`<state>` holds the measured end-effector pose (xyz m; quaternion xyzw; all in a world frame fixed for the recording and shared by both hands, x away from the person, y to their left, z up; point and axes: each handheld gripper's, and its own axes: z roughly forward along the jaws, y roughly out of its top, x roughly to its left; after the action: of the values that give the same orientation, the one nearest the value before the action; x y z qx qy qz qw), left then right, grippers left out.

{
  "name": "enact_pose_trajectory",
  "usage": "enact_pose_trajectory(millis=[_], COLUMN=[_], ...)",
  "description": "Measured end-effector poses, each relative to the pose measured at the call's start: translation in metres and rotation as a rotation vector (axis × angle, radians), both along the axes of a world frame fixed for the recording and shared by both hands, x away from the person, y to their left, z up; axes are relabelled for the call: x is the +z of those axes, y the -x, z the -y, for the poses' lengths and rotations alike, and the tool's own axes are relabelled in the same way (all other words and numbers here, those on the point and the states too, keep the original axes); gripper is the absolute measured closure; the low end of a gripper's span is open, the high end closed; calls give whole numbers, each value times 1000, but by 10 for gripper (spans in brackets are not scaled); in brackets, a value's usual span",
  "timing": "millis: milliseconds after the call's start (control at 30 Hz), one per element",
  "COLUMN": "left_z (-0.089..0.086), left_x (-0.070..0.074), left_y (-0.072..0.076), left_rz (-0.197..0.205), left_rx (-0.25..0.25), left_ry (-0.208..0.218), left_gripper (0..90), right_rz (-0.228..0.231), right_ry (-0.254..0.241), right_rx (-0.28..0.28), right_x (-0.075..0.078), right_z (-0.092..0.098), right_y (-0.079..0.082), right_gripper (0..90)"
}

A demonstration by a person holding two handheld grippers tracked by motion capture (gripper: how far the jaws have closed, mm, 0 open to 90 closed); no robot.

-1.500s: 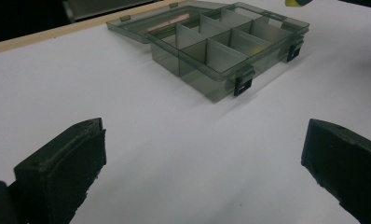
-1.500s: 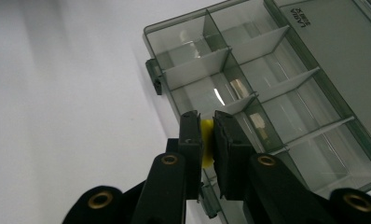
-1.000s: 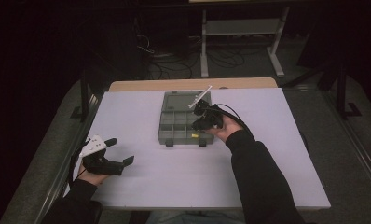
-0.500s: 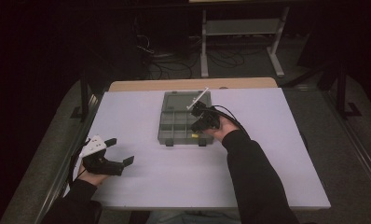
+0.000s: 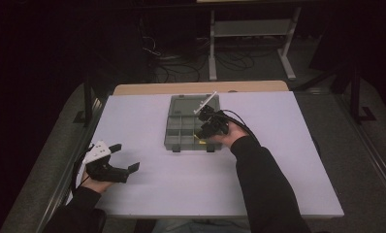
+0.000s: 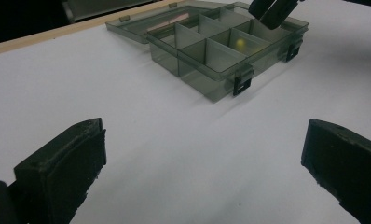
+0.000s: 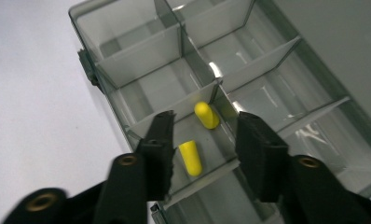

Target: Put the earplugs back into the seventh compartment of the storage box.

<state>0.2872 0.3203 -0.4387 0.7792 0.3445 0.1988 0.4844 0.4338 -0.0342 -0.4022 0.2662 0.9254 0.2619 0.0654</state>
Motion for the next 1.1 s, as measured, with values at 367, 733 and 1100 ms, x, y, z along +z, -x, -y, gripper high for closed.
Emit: enact_pose_trajectory(millis=[367, 733, 1100], left_z=[1, 1, 1], left_x=[0, 0, 0], left_y=[0, 0, 0], left_rz=[-1, -2, -3], left_rx=[0, 4, 7], left_ry=[-6, -7, -9], left_gripper=[0, 0, 0], right_rz=[71, 102, 124], right_ry=[-29, -79, -145], right_rx=[-35, -80, -104], right_x=[17, 22, 24], right_z=[19, 46, 75], right_y=[13, 28, 46], right_gripper=[116, 0, 0])
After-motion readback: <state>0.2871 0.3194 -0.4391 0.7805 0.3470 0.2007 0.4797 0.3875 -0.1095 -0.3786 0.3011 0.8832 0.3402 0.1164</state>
